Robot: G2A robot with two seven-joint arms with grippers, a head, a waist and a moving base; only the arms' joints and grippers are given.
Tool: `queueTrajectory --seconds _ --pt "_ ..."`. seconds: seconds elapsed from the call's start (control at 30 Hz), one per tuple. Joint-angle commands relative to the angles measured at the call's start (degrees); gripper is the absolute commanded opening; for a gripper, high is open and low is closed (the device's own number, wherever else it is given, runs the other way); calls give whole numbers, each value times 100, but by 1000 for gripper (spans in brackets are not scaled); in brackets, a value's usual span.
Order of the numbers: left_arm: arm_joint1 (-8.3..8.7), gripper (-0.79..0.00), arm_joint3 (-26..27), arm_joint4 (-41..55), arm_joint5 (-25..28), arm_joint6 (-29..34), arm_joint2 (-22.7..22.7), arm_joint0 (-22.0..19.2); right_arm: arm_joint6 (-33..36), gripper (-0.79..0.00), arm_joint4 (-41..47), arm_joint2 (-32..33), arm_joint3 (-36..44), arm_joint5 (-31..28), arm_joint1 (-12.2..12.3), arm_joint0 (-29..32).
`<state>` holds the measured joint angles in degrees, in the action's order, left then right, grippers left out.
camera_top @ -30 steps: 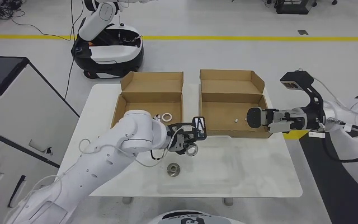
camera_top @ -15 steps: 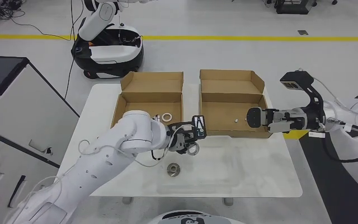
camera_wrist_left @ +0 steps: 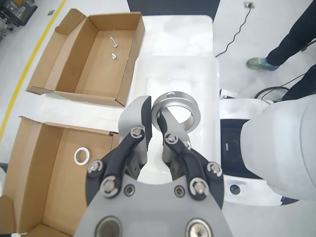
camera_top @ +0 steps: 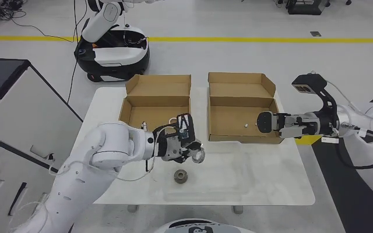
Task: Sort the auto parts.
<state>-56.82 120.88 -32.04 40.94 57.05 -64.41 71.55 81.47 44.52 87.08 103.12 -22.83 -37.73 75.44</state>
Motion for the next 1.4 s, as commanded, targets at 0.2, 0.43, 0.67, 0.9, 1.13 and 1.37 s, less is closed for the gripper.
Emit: queueTrajectory --seconds 0.2,0.43,0.67,0.9,1.13,1.37 --pt "192 -785 43 1214 892 -803 -1034 677 0 0 0 0 0 0 0 0" --pt "318 -785 -86 2660 1706 -1321 -1516 865 0 0 0 0 0 0 0 0" --pt "422 -785 45 3969 1706 -1406 -1639 732 0 0 0 0 0 0 0 0" --pt "448 -785 206 5437 1706 -1257 -1895 680 0 0 0 0 0 0 0 0" --pt "403 -785 395 6334 1706 -1076 -2244 846 0 0 0 0 0 0 0 0" --pt "390 -785 452 6406 1706 -1075 -2366 921 0 0 0 0 0 0 0 0"
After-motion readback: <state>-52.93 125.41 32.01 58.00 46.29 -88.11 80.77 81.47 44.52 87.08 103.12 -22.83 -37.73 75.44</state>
